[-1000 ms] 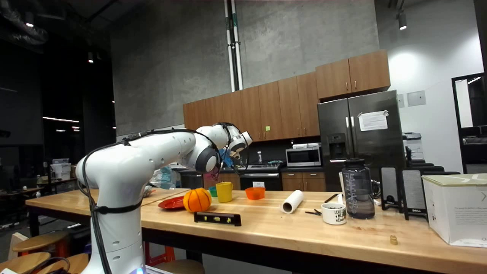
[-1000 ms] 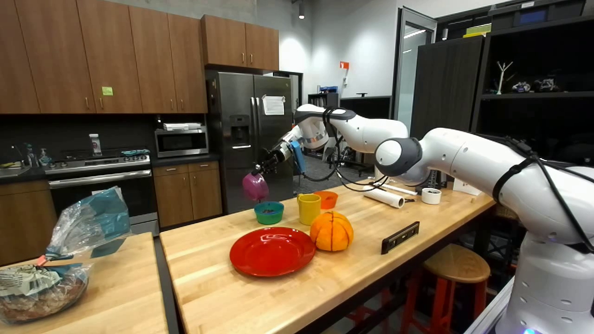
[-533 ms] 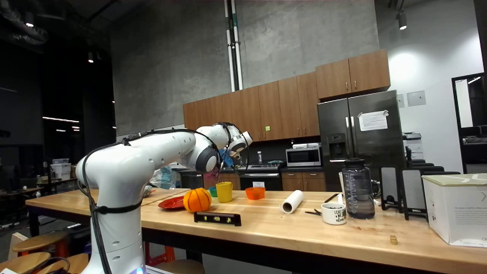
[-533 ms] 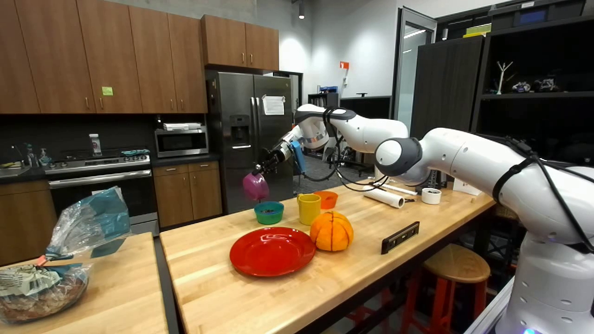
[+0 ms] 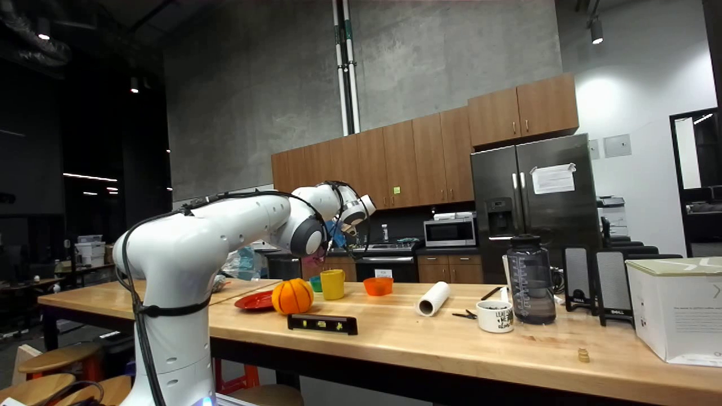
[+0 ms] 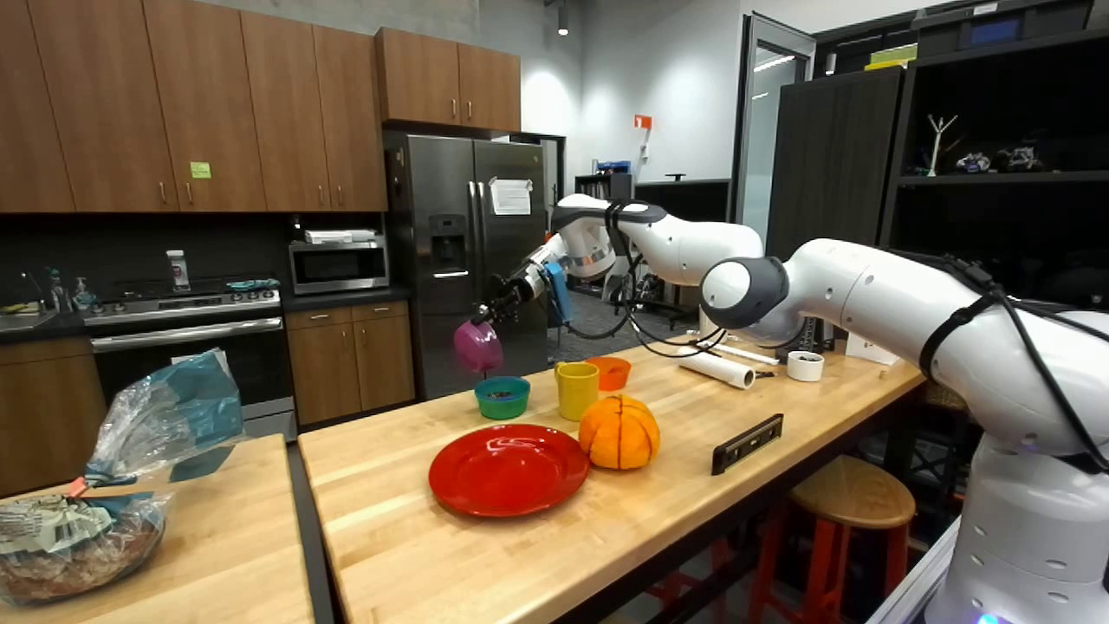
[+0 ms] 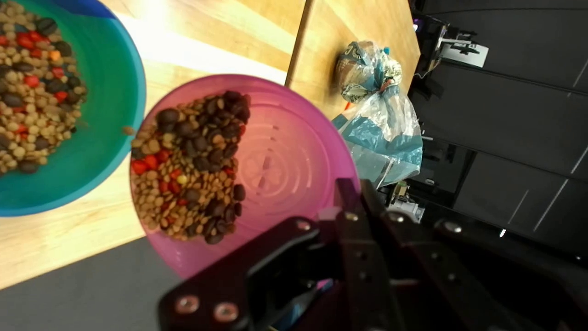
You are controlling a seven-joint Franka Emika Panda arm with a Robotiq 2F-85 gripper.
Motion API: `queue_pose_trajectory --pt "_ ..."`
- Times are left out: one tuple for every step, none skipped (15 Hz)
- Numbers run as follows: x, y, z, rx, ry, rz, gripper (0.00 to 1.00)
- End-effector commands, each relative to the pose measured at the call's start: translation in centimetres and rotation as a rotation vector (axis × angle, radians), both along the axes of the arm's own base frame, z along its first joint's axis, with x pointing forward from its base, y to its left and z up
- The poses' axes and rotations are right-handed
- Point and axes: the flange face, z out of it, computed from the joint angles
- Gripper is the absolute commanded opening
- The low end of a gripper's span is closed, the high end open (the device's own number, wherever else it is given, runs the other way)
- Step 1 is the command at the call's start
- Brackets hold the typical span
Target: Pour the contents from the purple bowl into the green bowl.
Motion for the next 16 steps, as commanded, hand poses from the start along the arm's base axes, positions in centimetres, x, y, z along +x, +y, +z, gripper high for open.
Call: queue_pose_trajectory --pt "-0.12 -0.75 0.44 0.037 -0.002 0.012 0.01" --pt "-0.13 -0.77 0.43 0.041 -0.001 0.013 0.01" --pt "-0.14 -0.78 0.44 0.046 -0.001 0.015 0.01" --pt "-0.14 -0.78 0.44 0.045 0.000 0.014 0.01" --pt "-0.13 -0.80 0.46 0.046 0.000 0.013 0.01" --pt "-0.12 -0.84 0.38 0.049 0.001 0.013 0.01" --pt "-0.13 -0.87 0.37 0.052 0.002 0.013 0.01" --pt "-0.12 -0.90 0.37 0.054 0.002 0.013 0.01" --pt "-0.12 -0.93 0.37 0.055 0.002 0.012 0.01" --pt "-0.12 -0.98 0.36 0.057 0.004 0.012 0.01" --pt "-0.12 -1.02 0.35 0.059 0.005 0.012 0.01" --pt "-0.12 -1.04 0.33 0.060 0.006 0.012 0.01" --pt "-0.13 -1.04 0.32 0.060 0.006 0.012 0.01" --pt "-0.14 -1.06 0.30 0.061 0.007 0.013 0.01" --pt "-0.17 -1.08 0.28 0.066 0.010 0.016 0.01" --pt "-0.19 -1.11 0.26 0.065 0.011 0.017 0.01"
